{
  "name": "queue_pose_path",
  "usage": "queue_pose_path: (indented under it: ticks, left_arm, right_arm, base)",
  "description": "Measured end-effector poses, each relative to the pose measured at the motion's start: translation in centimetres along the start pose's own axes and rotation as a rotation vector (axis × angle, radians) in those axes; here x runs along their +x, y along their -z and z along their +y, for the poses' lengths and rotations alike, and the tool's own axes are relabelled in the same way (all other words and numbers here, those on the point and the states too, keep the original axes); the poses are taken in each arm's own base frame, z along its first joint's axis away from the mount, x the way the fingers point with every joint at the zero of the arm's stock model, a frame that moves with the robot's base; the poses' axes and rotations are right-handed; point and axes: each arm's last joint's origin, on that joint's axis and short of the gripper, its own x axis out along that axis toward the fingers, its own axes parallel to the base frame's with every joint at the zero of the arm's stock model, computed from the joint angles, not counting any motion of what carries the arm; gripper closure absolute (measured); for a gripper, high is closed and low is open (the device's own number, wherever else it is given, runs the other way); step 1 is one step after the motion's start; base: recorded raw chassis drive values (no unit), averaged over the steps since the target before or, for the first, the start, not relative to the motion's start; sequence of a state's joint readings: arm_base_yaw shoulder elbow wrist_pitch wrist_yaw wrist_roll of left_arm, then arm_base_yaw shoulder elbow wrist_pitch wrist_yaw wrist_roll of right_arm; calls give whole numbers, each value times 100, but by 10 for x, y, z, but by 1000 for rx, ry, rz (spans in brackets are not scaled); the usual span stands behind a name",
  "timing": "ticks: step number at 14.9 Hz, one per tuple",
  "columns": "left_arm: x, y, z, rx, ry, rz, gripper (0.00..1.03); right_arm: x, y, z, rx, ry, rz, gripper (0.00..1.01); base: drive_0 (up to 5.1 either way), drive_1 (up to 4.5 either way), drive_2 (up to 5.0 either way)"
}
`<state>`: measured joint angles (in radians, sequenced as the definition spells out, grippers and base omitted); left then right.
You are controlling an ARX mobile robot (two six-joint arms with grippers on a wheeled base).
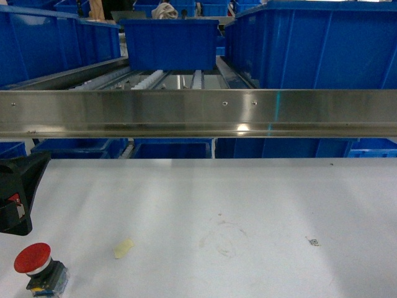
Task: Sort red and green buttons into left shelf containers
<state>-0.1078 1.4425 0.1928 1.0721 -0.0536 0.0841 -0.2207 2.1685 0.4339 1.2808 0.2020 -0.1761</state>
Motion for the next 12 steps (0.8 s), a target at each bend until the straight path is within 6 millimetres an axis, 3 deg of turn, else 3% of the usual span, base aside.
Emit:
queue_pose_path:
  ticks: [7, 9, 12]
  left_arm:
    - [0, 0, 0, 0, 0, 0, 5]
    - [0, 0, 0, 0, 0, 0, 5]
    - [0, 0, 0, 0, 0, 0, 5]
  right_arm:
    - [-54, -63, -8, 52, -121, -299, 74]
    - [-88, -79, -17, 52, -200, -390, 74]
    - [-125, -75, -26, 54, -291, -377, 74]
  base:
    - [0, 0, 0]
    - [0, 0, 0]
    - [0, 0, 0]
